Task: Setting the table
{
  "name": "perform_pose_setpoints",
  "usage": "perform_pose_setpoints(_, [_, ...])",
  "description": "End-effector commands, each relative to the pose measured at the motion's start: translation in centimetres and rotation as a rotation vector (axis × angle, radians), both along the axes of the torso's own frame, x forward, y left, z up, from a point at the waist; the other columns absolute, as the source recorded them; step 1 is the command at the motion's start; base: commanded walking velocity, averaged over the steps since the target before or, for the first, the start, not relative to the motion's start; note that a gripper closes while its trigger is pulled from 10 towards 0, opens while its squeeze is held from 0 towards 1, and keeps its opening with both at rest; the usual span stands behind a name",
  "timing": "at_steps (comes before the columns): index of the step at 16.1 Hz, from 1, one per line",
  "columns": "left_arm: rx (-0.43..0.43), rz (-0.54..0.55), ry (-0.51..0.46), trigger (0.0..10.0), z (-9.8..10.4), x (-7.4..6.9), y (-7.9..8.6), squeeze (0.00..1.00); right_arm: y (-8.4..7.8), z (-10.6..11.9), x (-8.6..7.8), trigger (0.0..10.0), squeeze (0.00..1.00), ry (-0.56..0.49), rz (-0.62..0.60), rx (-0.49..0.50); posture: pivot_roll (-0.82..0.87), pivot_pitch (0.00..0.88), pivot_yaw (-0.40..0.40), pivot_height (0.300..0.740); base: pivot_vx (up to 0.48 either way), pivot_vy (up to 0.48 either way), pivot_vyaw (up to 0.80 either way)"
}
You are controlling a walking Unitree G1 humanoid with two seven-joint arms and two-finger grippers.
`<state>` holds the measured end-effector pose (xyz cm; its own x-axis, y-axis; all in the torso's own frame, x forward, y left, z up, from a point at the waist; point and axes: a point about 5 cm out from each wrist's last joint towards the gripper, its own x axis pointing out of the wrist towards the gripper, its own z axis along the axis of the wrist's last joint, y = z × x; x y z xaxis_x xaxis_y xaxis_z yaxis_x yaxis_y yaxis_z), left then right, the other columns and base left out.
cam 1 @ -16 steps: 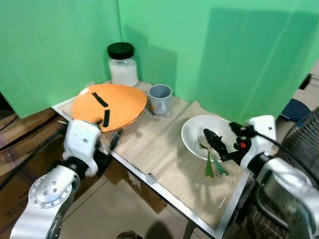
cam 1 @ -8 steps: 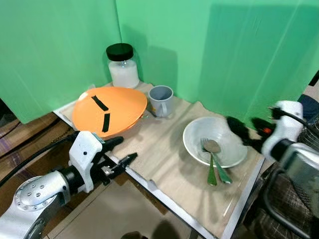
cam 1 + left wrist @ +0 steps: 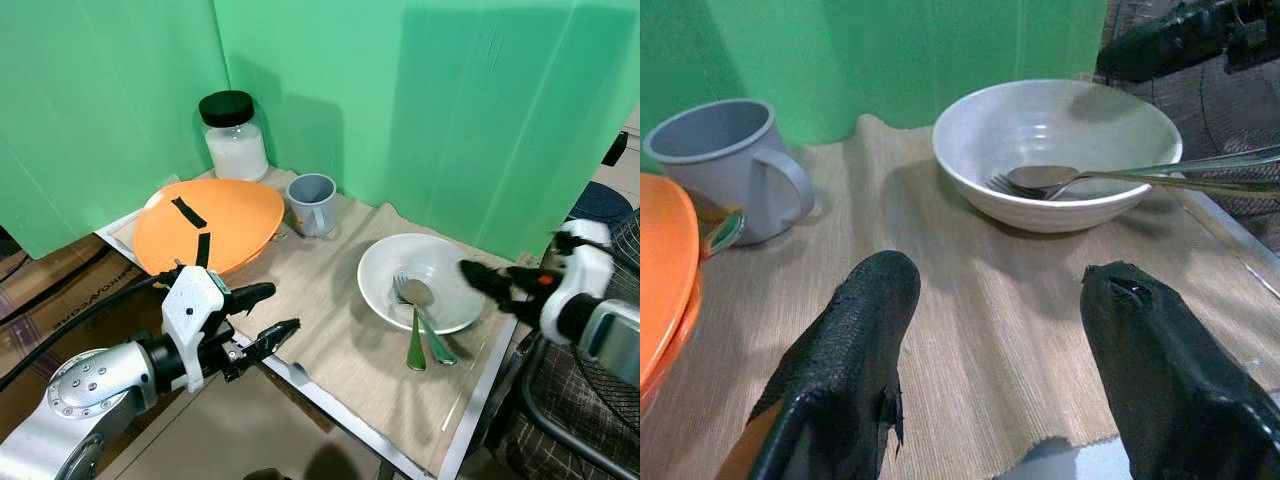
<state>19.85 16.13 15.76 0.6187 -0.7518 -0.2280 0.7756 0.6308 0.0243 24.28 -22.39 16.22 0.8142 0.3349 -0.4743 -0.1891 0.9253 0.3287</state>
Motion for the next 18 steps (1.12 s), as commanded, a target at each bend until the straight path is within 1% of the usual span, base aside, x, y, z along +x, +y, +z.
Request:
perform_pose_setpoints(1, [0.023,0.0,-0.001,10.0,-0.2,0.1,0.1,0.0,0.6,-0.7,0.1,6.1,0.0,0.053,0.021,0.0,-0.02,0.0,0.075,0.74,0.0,0.0,0.0])
perform_pose_setpoints(2, [0.021,-0.006,0.002,10.0,-0.2,0.0,0.0,0.0,0.4,-1.2,0.4,2.8,0.0,0.086,-0.007,-0.012,-0.02,0.0,0.074,0.74,0.0,0.0,0.0])
perform_pose_setpoints(3, [0.02,-0.009,0.005,10.0,-0.3,-0.1,0.0,0.0,0.1,-1.4,0.6,0.0,0.0,0.109,-0.031,-0.02,-0.02,0.0,0.073,0.74,0.0,0.0,0.0])
perform_pose_setpoints(6, [0.031,-0.009,0.007,10.0,-0.5,-0.2,0.0,0.0,-0.1,-1.3,0.9,0.0,0.0,0.124,-0.047,-0.015,-0.02,0.0,0.069,0.74,0.0,0.0,0.0])
perform_pose_setpoints(8, [0.03,-0.01,0.0,10.0,-0.4,0.0,0.0,0.0,0.1,-1.2,1.2,0.0,0.0,0.133,-0.045,0.016,-0.02,0.0,0.064,0.74,0.0,0.0,0.0])
perform_pose_setpoints(11, [0.037,-0.018,0.001,10.0,-0.4,-0.1,-0.1,0.0,0.4,-1.5,1.3,0.0,0.0,0.185,-0.037,0.016,-0.01,0.0,0.059,0.74,0.0,0.0,0.0])
perform_pose_setpoints(13, [0.051,-0.027,-0.002,10.0,-0.5,-0.1,-0.1,0.0,0.6,-2.0,1.3,0.0,0.0,0.244,-0.041,0.02,-0.01,0.0,0.06,0.74,0.0,0.0,0.0])
perform_pose_setpoints(18, [0.062,-0.037,-0.011,10.0,-0.2,0.0,0.0,0.0,0.6,-2.6,1.1,0.0,0.0,0.321,-0.069,0.013,-0.01,0.0,0.063,0.74,0.0,0.0,0.0])
